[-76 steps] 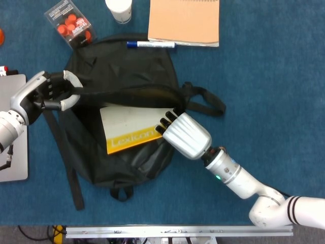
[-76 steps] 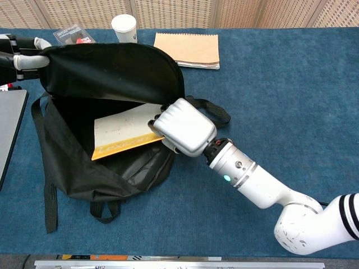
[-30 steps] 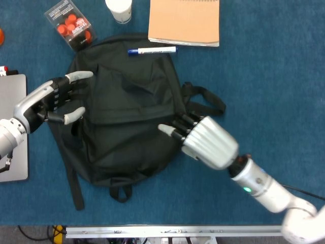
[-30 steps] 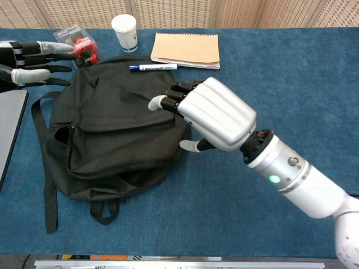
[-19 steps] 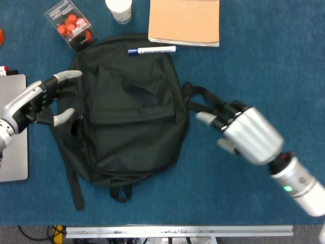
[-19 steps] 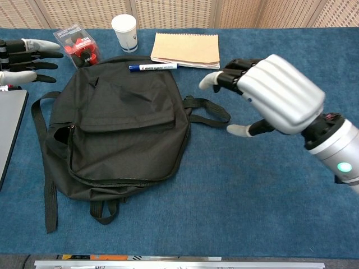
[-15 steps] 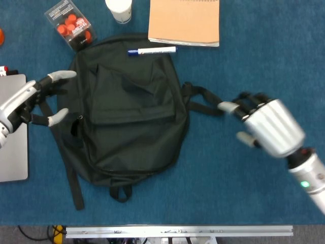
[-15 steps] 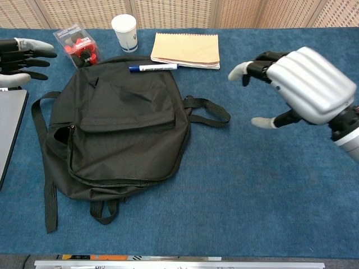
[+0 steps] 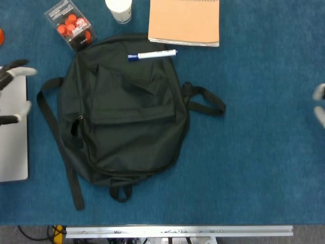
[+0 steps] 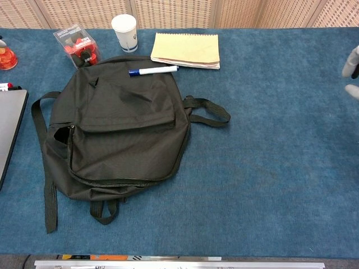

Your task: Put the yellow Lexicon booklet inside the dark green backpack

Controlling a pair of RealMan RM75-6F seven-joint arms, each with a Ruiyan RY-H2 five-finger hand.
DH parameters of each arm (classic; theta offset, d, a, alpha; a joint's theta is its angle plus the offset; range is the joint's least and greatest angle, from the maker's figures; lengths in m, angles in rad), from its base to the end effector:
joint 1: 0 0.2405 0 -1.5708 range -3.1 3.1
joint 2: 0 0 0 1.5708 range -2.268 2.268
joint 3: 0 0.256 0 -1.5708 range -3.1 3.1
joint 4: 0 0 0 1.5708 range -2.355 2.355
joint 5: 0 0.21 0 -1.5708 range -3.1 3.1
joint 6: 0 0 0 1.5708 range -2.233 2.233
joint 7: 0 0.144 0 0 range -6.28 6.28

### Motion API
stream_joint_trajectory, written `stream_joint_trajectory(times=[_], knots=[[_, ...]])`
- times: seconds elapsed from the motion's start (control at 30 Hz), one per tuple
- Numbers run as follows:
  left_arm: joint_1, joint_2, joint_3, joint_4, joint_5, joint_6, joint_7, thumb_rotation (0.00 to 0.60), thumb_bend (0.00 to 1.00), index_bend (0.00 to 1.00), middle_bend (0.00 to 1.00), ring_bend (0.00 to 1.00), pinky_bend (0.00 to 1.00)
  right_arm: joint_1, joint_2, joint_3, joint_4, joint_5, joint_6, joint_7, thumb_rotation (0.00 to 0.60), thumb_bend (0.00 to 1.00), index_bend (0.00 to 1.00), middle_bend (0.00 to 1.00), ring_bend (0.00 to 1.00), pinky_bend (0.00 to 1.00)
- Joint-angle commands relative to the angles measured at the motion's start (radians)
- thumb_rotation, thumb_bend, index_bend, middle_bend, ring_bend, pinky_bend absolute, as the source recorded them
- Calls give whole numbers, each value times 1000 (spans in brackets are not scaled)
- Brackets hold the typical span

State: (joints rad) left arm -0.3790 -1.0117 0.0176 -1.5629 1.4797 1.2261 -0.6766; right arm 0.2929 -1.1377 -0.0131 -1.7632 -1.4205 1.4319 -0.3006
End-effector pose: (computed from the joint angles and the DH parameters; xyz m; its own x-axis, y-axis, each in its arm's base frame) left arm -0.2933 0.2571 0.1627 -0.0623 0.2599 0.9636 0.9930 -0.0813 0.0861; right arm -0.2557 -0.2212 0.1281 0.5230 -0.0385 0.8515 -0.8455 -0.1494 0.5126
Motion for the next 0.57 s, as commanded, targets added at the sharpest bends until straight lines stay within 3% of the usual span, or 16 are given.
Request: stream_joint_trajectory(times=[0.03, 0.57], knots=[[97, -74, -17, 67, -42, 138, 164, 600, 406, 249, 115, 88, 114, -27, 29, 7, 7, 31, 2, 29, 600, 285, 554, 579, 398, 493], [250, -74, -7, 29, -68, 268, 313, 600, 406, 274, 122, 88, 114, -93, 41, 32, 18, 30, 30, 82, 600, 285, 602, 601, 414, 493]])
